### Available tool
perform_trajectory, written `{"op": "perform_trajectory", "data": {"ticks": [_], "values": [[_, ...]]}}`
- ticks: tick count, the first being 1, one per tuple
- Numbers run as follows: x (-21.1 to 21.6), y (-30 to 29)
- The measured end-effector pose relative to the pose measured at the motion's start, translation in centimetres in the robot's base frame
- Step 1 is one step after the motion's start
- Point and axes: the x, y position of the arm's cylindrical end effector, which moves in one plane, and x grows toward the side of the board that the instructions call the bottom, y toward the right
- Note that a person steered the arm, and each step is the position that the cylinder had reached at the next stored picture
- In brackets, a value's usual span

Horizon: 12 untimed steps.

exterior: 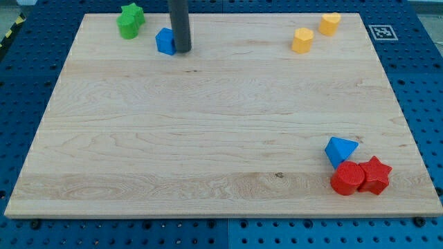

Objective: Move the yellow hexagon closer to the blue cube

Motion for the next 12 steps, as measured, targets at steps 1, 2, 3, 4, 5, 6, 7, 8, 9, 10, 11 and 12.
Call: {"op": "perform_trajectory", "data": {"ticks": [1, 2, 3, 4, 5, 6, 7, 8, 9, 10, 11, 12], "values": [[-1.9, -1.8], [-2.6, -4.4], [-1.3, -3.4], [1.8, 4.2], [4.3, 13.2], [6.2, 23.2], [6.6, 32.8], [3.2, 36.5], [0.0, 36.2], [0.0, 35.9], [-0.2, 32.3], [-0.2, 27.9]]}}
